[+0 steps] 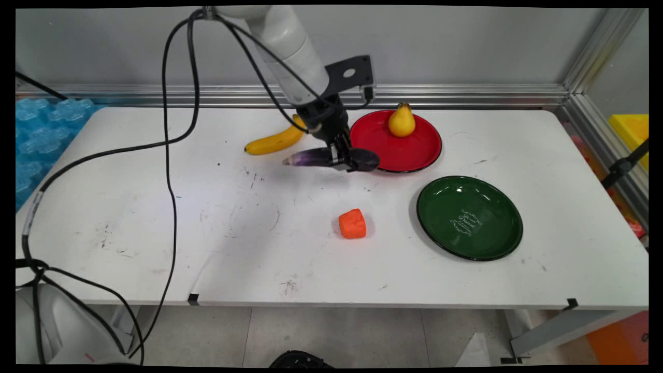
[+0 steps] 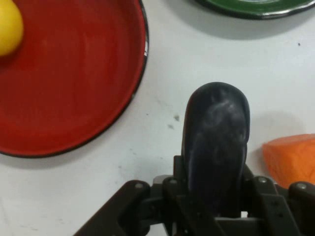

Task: Place the picked object on the table

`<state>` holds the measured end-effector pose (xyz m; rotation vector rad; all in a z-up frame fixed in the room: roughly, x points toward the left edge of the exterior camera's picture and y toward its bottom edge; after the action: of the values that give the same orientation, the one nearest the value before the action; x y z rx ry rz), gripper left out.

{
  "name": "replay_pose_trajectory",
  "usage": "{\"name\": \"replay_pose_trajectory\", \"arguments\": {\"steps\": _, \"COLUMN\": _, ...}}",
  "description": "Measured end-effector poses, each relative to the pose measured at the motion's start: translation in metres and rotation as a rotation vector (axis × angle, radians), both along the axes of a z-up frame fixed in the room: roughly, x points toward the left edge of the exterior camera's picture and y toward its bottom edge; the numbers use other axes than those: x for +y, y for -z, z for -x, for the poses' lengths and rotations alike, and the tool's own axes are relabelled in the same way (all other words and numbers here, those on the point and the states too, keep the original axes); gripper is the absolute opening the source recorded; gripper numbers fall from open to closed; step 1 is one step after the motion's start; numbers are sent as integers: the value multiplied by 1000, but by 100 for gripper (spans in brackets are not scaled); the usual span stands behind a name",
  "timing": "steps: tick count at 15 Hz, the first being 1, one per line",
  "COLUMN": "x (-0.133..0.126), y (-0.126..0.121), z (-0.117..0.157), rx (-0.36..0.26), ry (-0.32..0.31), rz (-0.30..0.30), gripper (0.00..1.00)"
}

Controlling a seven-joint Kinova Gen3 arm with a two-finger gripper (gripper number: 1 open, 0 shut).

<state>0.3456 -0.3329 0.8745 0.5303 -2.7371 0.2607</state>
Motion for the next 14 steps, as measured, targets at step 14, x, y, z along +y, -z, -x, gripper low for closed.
{"name": "replay_pose_trajectory", "arguments": {"steps": 14, "x": -25, "y": 88, "z": 19, "rx": -17, "ry": -66, "rz": -84, "gripper": 0}}
